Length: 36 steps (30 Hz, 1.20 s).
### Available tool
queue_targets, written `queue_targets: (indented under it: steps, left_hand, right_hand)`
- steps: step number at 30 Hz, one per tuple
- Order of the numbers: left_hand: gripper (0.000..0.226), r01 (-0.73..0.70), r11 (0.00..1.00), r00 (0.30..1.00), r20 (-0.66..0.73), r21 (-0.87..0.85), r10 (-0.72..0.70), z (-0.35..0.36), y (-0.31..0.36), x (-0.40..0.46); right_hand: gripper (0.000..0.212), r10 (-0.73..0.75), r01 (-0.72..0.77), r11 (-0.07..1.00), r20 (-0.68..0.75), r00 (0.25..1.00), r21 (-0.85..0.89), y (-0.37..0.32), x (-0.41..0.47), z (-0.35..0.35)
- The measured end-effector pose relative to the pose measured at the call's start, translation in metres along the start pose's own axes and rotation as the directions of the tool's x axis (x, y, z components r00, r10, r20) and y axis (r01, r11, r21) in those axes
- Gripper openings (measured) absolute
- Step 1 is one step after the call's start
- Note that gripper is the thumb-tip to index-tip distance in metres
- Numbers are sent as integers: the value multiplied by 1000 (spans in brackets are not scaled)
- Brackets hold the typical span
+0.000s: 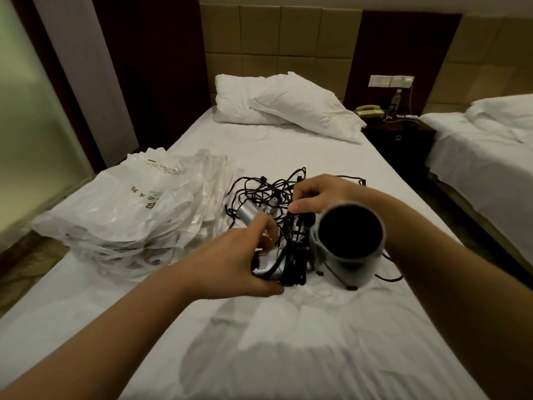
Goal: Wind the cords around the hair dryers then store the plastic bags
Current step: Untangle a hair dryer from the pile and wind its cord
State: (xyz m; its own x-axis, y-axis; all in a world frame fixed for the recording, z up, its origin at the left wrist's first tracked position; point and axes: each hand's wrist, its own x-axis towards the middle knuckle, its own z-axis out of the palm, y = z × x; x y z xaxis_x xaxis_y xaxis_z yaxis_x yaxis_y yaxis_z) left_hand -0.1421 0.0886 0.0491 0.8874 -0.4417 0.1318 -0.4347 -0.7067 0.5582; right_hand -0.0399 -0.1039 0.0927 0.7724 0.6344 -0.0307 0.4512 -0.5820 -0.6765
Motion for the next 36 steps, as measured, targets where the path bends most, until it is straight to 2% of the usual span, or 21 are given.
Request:
queue_targets:
  steps: [3,5,6,8,9,11,14,17,18,19,21,24,26,28,30,32,33,36]
  left_hand:
    - [75,23,936,996,-69,-351,-51,-10,1,-8]
    - [84,5,854,992,-102,-520,-68,-13,2,-9]
    - [79,-13,815,989,-127,-579,-75,-14,2,-8]
    - [66,-53,721,978,-182,-691,-103,-13,-2,-3]
    - [60,-66,665,971,-202,-744,-129,-12,-5,0]
    - [50,-65,587,952,-227,-807,-207,-8,-12,5]
    - [34,-77,535,914,-274,-841,-299,-7,-21,5]
    - [28,-125,471,855,-335,-873,-395,-11,-30,4]
    - [26,-143,447,831,-352,-883,-431,-11,-31,4]
    - [22,-160,427,811,-365,-890,-458,-12,-32,6]
    - [16,-175,409,788,-376,-896,-487,-11,-32,11]
    - [12,-151,445,776,-385,-883,-500,-9,-29,18]
    - [11,-102,520,756,-406,-848,-513,-11,-31,21]
    - [17,-16,653,717,-464,-757,-521,-15,-42,22]
    - [21,98,785,689,-527,-611,-497,-17,-52,21]
    - [32,236,860,692,-543,-453,-476,-13,-57,21]
    - [40,292,875,703,-534,-387,-471,-8,-57,22]
    - [65,377,914,772,-494,-149,-399,5,-53,26]
  right_hand:
    - [18,48,-6,963,-149,988,270,27,-6,22]
    - [17,183,-77,899,-212,960,431,38,-13,47]
    - [22,213,-128,913,-186,959,388,42,-16,61]
    - [28,184,-178,977,-42,982,114,54,-16,89]
    - [28,203,-203,979,-18,979,30,62,-15,100]
    - [25,213,-214,977,-65,975,-1,74,-16,114]
    - [22,171,-179,984,-212,962,-15,85,-21,118]
    - [21,128,-137,991,-357,925,1,91,-30,108]
    - [11,110,-125,992,-340,934,-22,93,-34,107]
    - [11,70,-101,991,-298,952,-88,93,-37,107]
    - [35,25,-68,964,-164,986,-258,96,-42,115]
    - [42,93,-82,906,8,996,-415,97,-39,131]
    - [41,105,-68,882,55,993,-466,88,-43,131]
    - [39,102,-86,838,-1,995,-538,66,-52,107]
    - [34,94,-153,858,-142,985,-490,40,-61,68]
    - [25,-54,-81,907,-305,951,-413,14,-69,35]
    - [21,-143,-13,899,-320,937,-439,2,-71,26]
    - [16,-237,131,841,-140,961,-525,-24,-69,31]
